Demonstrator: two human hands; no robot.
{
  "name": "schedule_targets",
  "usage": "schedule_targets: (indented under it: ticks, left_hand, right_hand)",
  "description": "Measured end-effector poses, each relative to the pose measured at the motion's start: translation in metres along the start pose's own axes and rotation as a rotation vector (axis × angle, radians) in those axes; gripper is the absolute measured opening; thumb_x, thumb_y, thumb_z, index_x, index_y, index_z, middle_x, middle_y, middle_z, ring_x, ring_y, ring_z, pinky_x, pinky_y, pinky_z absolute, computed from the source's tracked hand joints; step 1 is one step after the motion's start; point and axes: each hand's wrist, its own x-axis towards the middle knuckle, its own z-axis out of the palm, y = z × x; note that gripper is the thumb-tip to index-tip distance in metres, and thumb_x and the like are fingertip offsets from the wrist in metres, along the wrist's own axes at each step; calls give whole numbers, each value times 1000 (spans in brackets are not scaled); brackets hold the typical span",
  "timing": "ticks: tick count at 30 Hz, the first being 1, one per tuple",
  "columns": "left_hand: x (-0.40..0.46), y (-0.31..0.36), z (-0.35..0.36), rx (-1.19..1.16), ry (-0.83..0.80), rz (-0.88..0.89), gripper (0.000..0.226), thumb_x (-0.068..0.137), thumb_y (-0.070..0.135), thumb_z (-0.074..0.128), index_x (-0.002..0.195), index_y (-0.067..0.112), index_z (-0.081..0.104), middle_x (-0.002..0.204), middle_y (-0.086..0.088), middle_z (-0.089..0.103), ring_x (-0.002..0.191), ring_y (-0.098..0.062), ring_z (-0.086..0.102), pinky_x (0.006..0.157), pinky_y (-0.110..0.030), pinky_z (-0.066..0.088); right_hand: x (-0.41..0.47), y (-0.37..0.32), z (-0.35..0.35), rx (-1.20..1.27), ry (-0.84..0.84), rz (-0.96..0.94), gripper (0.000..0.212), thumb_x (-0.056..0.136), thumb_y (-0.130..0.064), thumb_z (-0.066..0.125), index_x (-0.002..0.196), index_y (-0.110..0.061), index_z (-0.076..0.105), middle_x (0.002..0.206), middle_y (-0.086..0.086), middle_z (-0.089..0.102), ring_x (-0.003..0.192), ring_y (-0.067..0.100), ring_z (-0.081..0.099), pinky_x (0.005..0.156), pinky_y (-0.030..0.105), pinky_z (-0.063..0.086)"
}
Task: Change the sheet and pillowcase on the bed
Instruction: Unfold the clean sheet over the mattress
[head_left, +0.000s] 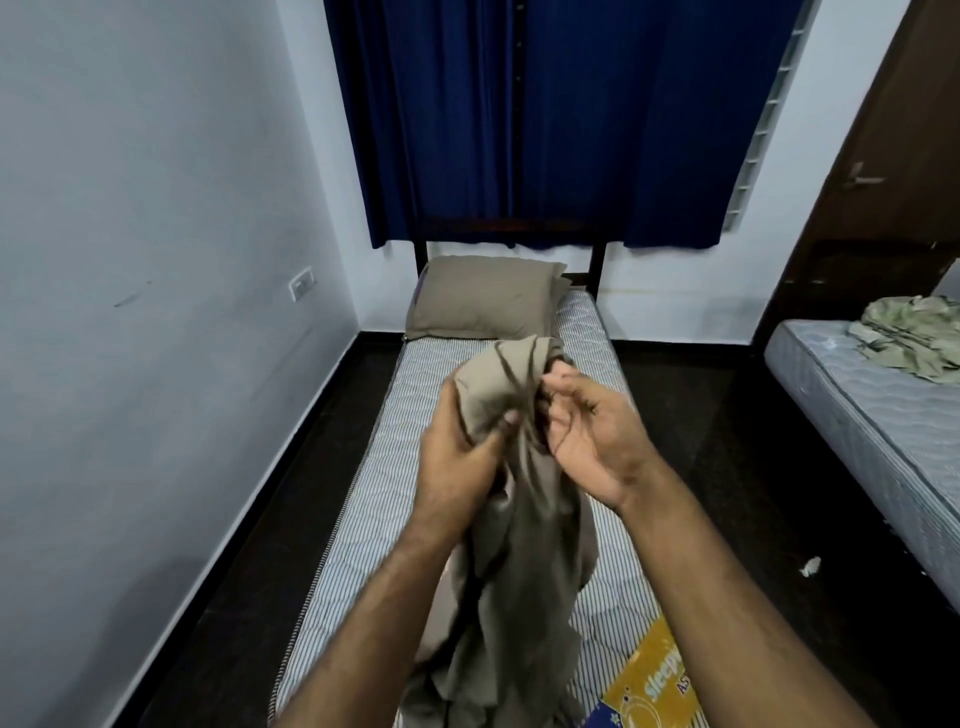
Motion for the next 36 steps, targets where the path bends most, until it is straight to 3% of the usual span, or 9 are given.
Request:
schedule_targets:
  ticks: [5, 10, 14, 18, 22, 25, 30, 33, 36]
  left_hand:
    - [10, -3, -11, -97, 279, -110, 14, 98, 25, 62, 110, 22, 67, 108, 4, 74, 106, -14, 69, 99, -47, 53]
    - [12, -16, -11, -266, 219, -357, 81, 80, 74, 64, 143, 24, 51, 144, 1, 57, 133, -16, 54, 114, -47, 41]
    - [5, -8, -7, -308, 0, -258, 68, 92, 68, 54, 138, 18, 53, 138, -6, 61, 132, -20, 55, 115, -48, 39]
    - [-7, -16, -5, 56, -64, -89, 88, 81, 75, 59, 151, 25, 38, 146, 7, 48, 135, -4, 48, 115, -41, 41]
    - [-16, -22, 0, 190, -180, -1, 76, 81, 50, 79, 145, 26, 46, 137, 15, 59, 130, -3, 53, 108, -31, 46]
    - [-13, -21, 1, 98, -124, -115, 28, 88, 22, 77, 113, 17, 67, 105, 16, 75, 100, 5, 68, 89, -23, 55]
    - [-13, 5, 0, -175, -111, -201, 25, 100, 2, 55, 97, 22, 70, 93, 15, 76, 94, 2, 68, 85, -17, 51]
    - [-12, 14, -4, -267, -65, -187, 20, 100, 9, 55, 101, 23, 68, 99, 18, 76, 101, 2, 68, 91, -20, 51]
    - [-10, 21, -6, -400, -39, -220, 16, 95, 18, 57, 105, 17, 69, 104, 1, 77, 104, -14, 70, 94, -31, 53]
  right_hand:
    - [-9, 29, -15, -926, -113, 49, 104, 82, -46, 76, 159, -14, 15, 163, -9, 18, 148, -1, 20, 123, 23, 16]
    - [-3, 48, -27, -1419, 30, -134, 104, 82, -16, 77, 160, -20, 9, 162, 0, 26, 151, 14, 21, 119, 18, 18]
    - [8, 40, -24, -1240, 309, -204, 69, 81, -17, 69, 145, -22, 42, 129, 6, 65, 121, 22, 61, 102, 32, 48]
    - [15, 26, -4, -551, 489, -241, 44, 88, -10, 71, 129, -15, 58, 113, 4, 73, 104, 17, 71, 96, 38, 56]
    - [14, 13, 3, -126, 453, -140, 43, 87, -14, 71, 127, -1, 63, 118, 19, 71, 112, 33, 67, 104, 52, 49]
    - [9, 11, 5, 16, 240, -111, 58, 93, -36, 62, 141, -4, 53, 137, 19, 60, 128, 31, 57, 108, 45, 47]
    - [6, 14, -4, -51, 70, -163, 54, 98, -53, 33, 128, -21, 65, 142, 9, 58, 136, 23, 51, 115, 42, 38]
    - [12, 32, -33, -413, 110, -166, 25, 104, -24, 51, 124, -17, 64, 133, 15, 64, 126, 27, 59, 110, 46, 44]
    - [11, 55, -63, -791, 148, 16, 54, 95, -1, 62, 134, -25, 33, 128, 10, 62, 101, 5, 67, 84, 23, 55]
